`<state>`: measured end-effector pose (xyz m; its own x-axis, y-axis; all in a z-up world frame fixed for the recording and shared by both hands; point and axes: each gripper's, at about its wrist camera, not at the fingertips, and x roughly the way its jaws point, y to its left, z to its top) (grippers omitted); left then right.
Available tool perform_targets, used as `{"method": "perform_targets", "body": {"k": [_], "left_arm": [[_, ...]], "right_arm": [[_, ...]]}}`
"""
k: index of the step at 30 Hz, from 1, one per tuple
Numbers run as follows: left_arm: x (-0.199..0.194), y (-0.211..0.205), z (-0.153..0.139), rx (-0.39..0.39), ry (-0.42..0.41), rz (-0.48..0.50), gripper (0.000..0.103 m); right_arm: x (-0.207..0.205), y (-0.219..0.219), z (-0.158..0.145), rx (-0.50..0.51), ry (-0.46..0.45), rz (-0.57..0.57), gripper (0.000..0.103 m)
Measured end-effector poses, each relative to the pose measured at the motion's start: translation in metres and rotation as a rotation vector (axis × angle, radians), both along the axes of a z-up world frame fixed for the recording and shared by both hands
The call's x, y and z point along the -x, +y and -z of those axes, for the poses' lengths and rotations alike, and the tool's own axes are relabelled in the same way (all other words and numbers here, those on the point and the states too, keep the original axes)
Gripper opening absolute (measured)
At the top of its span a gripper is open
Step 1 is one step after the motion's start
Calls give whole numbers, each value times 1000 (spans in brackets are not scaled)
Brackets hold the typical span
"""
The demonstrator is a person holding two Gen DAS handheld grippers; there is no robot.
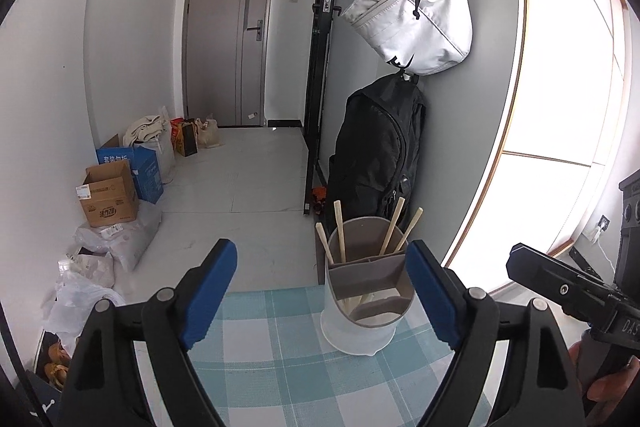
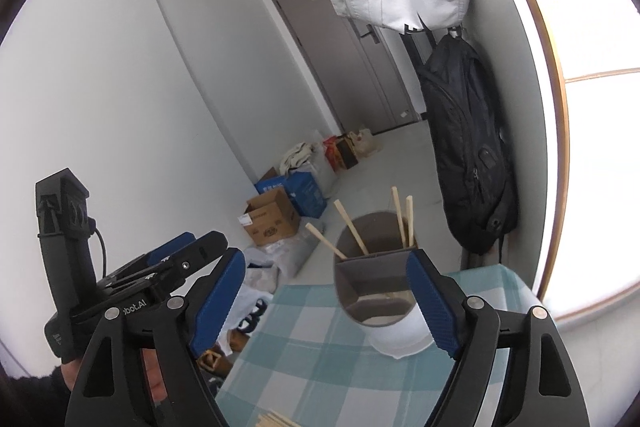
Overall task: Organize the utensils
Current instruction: 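Move both open tools back to the wooden stick pile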
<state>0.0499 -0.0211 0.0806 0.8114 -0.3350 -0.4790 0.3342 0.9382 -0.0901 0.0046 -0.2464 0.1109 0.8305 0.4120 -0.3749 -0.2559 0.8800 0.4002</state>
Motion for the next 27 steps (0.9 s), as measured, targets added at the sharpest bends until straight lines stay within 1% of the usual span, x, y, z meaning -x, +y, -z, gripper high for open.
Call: {"method": "perform_targets", "body": {"k": [5, 10, 12, 14, 17, 22, 24, 25, 26, 27], "left_arm": [[13, 13, 11, -10, 5, -10, 83], [19, 34, 27, 15, 29, -57, 84], [21, 45, 35, 26, 42, -90, 84], [17, 56, 43, 21, 59, -112, 84], [11, 75, 51, 46, 100, -128, 84], [4, 110, 69, 83, 147, -178, 84], [2, 120, 79, 98, 178, -205, 84], [1, 126, 84, 106, 190, -217, 84], [0, 130, 88, 110, 196, -229, 84], [0, 135, 91, 113, 206, -243, 84]], "right_arm": [[7, 21, 6, 66, -4, -38, 85], [12, 41, 17, 108, 10, -71, 85], [12, 50, 27, 132, 38, -92, 86], [11, 60, 37, 160, 72, -116, 87], [5, 80, 58, 194, 151, -184, 87], [-12, 123, 100, 303, 305, -279, 85], [-20, 140, 117, 334, 361, -332, 74], [-24, 149, 126, 353, 392, -362, 64], [-28, 157, 134, 373, 421, -385, 60], [-31, 165, 140, 393, 446, -402, 52]]}}
